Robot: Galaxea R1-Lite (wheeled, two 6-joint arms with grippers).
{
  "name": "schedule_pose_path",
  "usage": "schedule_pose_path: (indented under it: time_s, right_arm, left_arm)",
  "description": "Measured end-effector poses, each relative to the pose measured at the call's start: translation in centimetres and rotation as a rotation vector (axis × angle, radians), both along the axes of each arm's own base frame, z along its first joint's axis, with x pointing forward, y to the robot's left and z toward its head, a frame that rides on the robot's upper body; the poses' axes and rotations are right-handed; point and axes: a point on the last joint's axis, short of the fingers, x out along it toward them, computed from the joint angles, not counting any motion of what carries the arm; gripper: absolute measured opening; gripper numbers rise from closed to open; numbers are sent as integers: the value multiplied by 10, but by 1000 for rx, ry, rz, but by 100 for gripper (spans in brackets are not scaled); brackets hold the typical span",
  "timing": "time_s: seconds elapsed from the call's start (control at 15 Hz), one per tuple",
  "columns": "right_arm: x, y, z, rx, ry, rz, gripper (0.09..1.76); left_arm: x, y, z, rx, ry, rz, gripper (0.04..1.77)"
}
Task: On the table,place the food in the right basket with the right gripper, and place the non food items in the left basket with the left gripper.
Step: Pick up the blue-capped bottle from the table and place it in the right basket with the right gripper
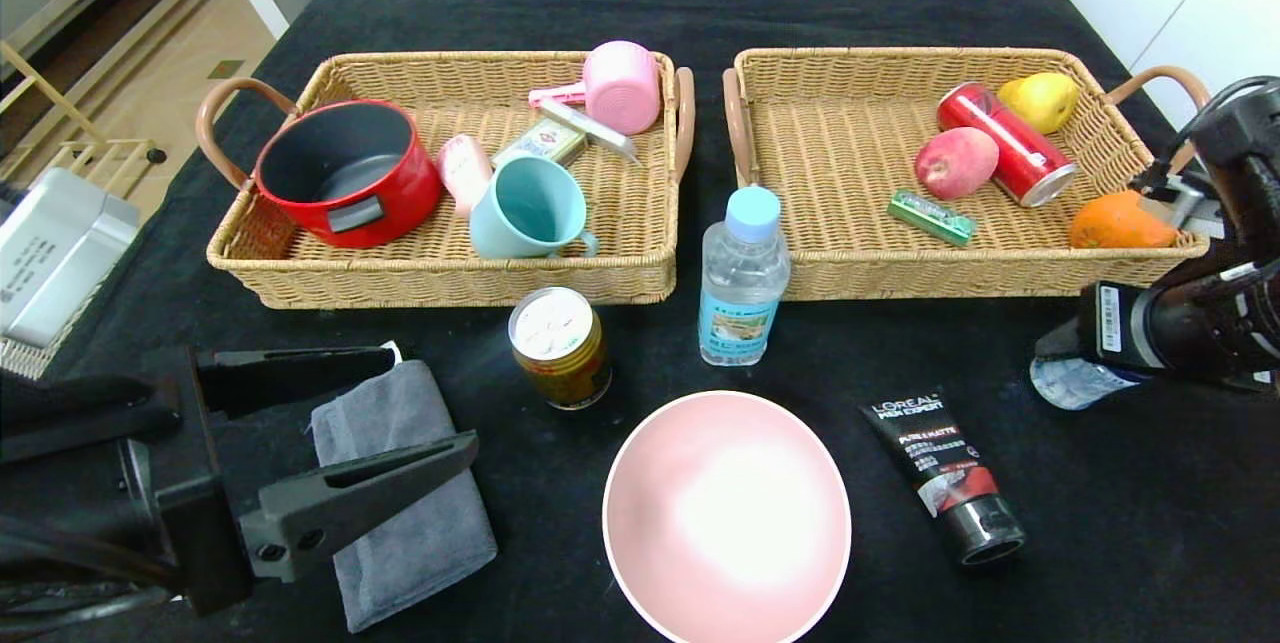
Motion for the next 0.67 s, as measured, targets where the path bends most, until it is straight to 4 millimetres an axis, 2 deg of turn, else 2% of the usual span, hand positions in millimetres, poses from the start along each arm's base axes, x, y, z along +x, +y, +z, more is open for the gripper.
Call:
schedule_pose_path:
  time_s: [0.4, 0.67]
  right_arm:
    - [-24, 5, 35, -64, -120, 70, 93]
    - [-23, 12, 62, -52, -221, 98, 93]
  left_arm:
    - [0, 0, 0, 0, -2, 0, 172]
    - [0, 0, 0, 0, -3, 0, 172]
